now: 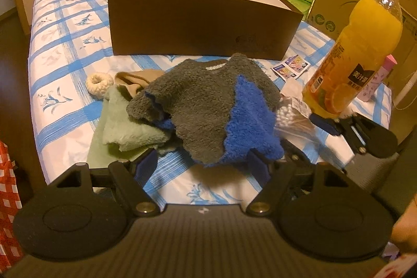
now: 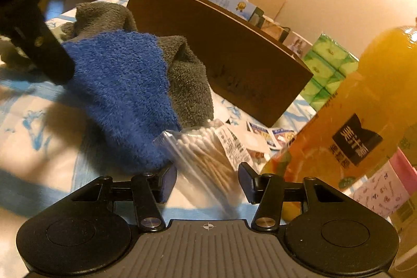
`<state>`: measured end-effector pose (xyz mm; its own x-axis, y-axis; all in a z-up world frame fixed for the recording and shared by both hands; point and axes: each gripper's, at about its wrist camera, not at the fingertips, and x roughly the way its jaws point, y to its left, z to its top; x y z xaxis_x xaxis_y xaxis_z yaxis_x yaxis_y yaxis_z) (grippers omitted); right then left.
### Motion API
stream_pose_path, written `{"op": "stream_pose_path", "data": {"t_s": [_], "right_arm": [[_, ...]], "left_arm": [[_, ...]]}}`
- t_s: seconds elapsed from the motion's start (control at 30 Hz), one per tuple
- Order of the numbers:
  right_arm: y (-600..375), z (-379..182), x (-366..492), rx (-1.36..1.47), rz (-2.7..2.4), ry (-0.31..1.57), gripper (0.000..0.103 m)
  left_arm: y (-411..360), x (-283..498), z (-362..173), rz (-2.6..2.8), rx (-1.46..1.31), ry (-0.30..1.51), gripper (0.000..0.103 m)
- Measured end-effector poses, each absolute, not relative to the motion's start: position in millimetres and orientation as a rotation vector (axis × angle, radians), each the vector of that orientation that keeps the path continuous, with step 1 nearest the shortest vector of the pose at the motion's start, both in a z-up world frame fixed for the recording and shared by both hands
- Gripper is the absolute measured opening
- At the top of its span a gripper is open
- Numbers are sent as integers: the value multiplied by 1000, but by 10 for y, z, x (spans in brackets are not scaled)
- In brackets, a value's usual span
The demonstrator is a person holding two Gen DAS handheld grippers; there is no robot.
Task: Organize soft objects
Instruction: 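Move left tool to the grey-blue fuzzy cloth while right tool approaches the cotton swab bag, then close left tool on the grey-blue cloth while right tool grasps the cotton swab bag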
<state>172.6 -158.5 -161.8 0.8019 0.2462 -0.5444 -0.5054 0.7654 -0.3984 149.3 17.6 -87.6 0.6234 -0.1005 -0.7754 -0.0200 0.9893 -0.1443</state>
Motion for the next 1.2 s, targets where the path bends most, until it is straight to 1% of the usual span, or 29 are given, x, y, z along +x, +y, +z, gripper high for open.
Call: {"op": "stream_pose_path", "data": {"t_s": [0.07, 0.1, 0.13, 0.27, 0.37, 0.63, 0.8, 0.9, 0.93, 0.97, 1.0, 1.03, 1.07, 1.13, 1.2], "right_arm": [[-1569, -1646, 1754, -569, 424, 477, 51], [-1570, -1648, 1761, -566, 425, 472, 49], [-1568, -1652, 1766, -565, 425, 470, 36], [-1640, -1605, 1705, -543, 410, 444, 26], [-1762, -1471, 1659, -448, 397, 458, 22], [-2216, -1087, 1594, -31, 410, 546, 19], [-2374, -958, 1571, 137, 414, 586, 19], [-2425, -901, 1539, 163, 408, 600, 19], [-2423, -900, 1542, 160, 404, 606, 19], [-2428, -897, 1526, 160, 399, 610, 19], [-2448, -895, 1513, 163, 394, 614, 19], [-2457, -900, 1505, 168, 392, 621, 19], [-2475, -900, 1496, 176, 390, 627, 19], [-2498, -881, 1467, 187, 388, 629, 19], [-2528, -873, 1429, 188, 384, 626, 19]], "left_arm": [[162, 1492, -881, -49, -142, 896, 73], [157, 1495, -883, -49, -141, 894, 73], [154, 1502, -884, -48, -142, 892, 73], [156, 1533, -891, -42, -148, 886, 72], [152, 1538, -883, -47, -149, 878, 72], [107, 1559, -934, -76, -163, 866, 70], [50, 1616, -1007, -97, -177, 845, 68], [12, 1684, -1062, -98, -191, 844, 67], [2, 1717, -1073, -98, -199, 847, 64], [-12, 1749, -1079, -99, -205, 846, 52], [-25, 1774, -1083, -101, -208, 842, 43], [-37, 1799, -1091, -99, -205, 840, 29], [-44, 1822, -1096, -99, -203, 840, 17], [-33, 1836, -1107, -91, -203, 840, 10], [4, 1811, -1099, -101, -205, 831, 8]]}}
